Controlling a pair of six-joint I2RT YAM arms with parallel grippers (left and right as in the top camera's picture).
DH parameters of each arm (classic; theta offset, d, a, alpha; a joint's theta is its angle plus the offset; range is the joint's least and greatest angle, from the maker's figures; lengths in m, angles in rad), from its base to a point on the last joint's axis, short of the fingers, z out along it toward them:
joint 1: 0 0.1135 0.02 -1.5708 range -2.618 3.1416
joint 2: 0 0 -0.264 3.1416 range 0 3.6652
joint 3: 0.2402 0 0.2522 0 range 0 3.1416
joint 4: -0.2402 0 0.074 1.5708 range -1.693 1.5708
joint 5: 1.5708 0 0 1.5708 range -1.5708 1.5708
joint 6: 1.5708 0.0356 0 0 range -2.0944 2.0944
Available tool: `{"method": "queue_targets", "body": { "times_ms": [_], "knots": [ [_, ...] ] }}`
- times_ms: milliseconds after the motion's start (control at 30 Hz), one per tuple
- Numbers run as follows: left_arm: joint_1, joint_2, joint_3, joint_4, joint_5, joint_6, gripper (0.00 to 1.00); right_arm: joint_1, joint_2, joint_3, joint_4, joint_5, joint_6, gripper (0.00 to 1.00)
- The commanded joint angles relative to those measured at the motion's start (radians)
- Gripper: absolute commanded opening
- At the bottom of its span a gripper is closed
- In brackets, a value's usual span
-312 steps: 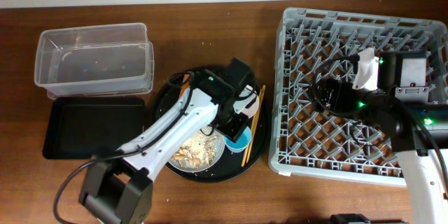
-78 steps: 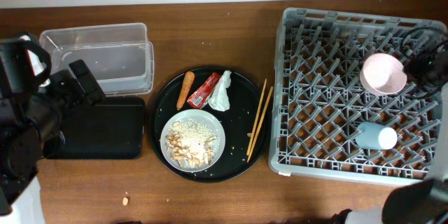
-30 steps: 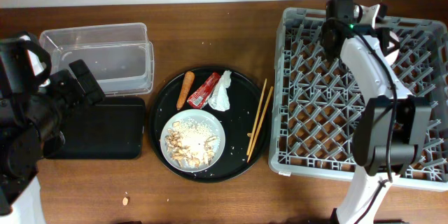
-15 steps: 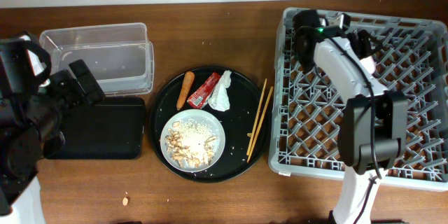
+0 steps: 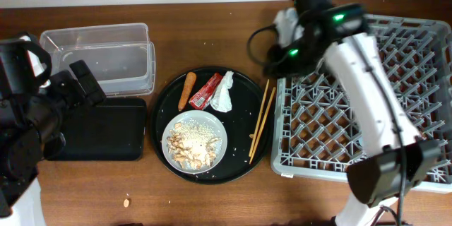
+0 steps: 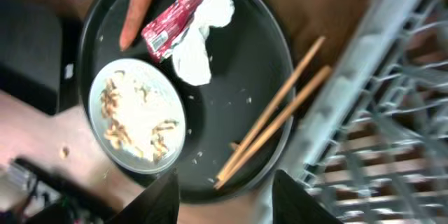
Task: Sort waste into correct bins and load items into the dishwasher rack
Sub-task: 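Reach the right gripper to the chopsticks and grasp one, then place the chopstick upright in the rack's left edge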
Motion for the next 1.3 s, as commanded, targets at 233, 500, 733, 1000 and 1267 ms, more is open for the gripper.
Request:
{"method": "queue_targets", "body": {
  "times_ms": [233, 500, 733, 1000, 1267],
  "knots": [
    [0.003, -0.003, 0.005, 0.002, -0.014, -0.01, 0.99, 0.209, 0.028, -0.585, 0.513, 0.38, 0.572, 0.43],
    [0.003, -0.003, 0.005, 0.002, -0.014, -0.01, 0.99, 0.209, 0.029, -0.676, 0.644, 0.381, 0.572, 0.35],
    [0.003, -0.003, 0.005, 0.002, -0.014, -0.01, 0.99, 0.209, 0.03, -0.679, 0.68, 0.362, 0.583, 0.25],
    [0.003, -0.003, 0.005, 0.002, -0.014, -0.01, 1.0, 0.208, 0.065, -0.663, 0.689, 0.32, 0.553, 0.04],
    [0.003, -0.003, 0.005, 0.002, -0.014, -0.01, 0.99, 0.11, -0.112, -0.197, 0.351, 0.391, 0.335, 0.04]
  ]
}}
